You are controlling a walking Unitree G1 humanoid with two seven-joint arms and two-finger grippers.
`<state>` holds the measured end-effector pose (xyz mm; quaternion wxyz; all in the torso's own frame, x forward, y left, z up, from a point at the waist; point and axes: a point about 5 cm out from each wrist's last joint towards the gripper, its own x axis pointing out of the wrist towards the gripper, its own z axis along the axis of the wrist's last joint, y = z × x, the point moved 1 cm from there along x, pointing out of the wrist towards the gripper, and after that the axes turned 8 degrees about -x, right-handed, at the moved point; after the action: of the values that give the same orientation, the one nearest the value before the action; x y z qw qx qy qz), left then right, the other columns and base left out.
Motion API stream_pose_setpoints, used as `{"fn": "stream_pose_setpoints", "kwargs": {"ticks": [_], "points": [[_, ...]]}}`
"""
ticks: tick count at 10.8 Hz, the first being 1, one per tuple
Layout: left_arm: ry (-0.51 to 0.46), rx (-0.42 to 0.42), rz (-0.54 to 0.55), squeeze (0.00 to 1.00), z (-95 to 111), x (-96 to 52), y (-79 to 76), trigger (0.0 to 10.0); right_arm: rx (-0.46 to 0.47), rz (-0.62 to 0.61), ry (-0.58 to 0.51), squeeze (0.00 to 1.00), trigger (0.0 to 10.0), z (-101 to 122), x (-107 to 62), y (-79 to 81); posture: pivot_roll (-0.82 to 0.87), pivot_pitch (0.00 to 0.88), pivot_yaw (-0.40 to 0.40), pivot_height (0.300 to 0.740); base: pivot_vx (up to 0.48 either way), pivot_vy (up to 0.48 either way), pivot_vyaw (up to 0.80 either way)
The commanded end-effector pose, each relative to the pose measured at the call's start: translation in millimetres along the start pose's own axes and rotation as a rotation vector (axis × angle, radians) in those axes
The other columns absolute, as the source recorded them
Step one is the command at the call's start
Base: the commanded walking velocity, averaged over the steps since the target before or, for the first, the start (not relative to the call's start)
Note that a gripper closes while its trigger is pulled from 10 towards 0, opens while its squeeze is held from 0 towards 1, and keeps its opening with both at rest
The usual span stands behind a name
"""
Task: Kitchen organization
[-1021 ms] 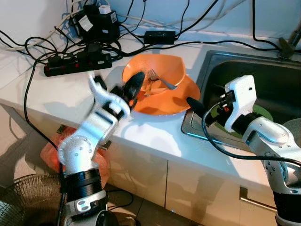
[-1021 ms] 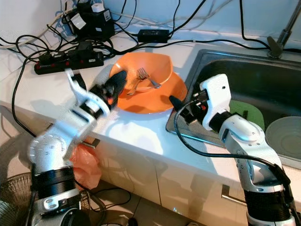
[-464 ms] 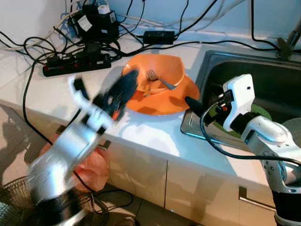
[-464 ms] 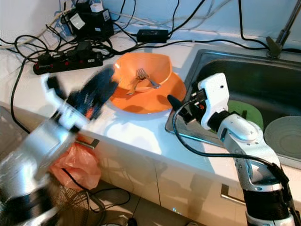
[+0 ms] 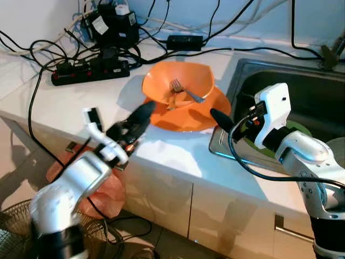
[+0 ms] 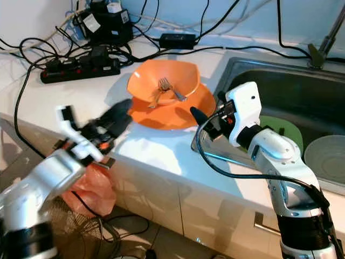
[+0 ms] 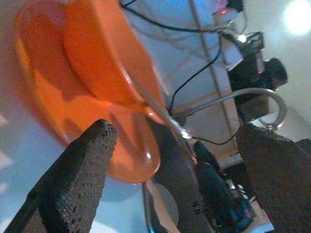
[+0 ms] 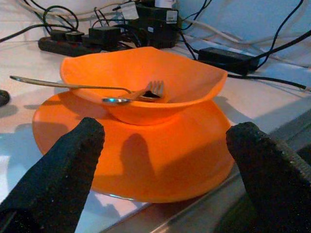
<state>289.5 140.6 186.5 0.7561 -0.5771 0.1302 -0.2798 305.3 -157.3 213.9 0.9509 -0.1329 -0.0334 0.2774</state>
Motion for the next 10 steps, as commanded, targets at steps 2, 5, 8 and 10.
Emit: {"fn": "stream_pose_setpoints", "kwargs": {"ticks": [2,5,8,10], "points": [[0.038,-0.012,0.032,0.0,-2,8.7,8.6,10.0,-0.005,0.022,-0.015,0.0,10.0,4,2.6,3.1,0.09,0.076,0.094,0.74,0.0,0.0,0.0],[0.09,-0.021,-0.01,0.0,-7,33.4,6.7,10.0,-0.009,0.104,-0.015,0.0,10.0,5,-1.6,12.7,0.07,0.076,0.104,0.74,0.0,0.0,0.0],[0.101,-0.043,-0.038,0.0,-5,44.8,6.2,10.0,-0.01,0.109,-0.008,0.0,10.0,3,-3.5,14.8,0.06,0.075,0.107,0.74,0.0,0.0,0.0],[0.107,-0.079,-0.051,0.0,-3,48.6,8.0,3.6,-0.013,0.11,-0.006,0.0,10.0,3,-4.6,15.0,0.05,0.079,0.107,0.74,0.0,0.0,0.0]]}}
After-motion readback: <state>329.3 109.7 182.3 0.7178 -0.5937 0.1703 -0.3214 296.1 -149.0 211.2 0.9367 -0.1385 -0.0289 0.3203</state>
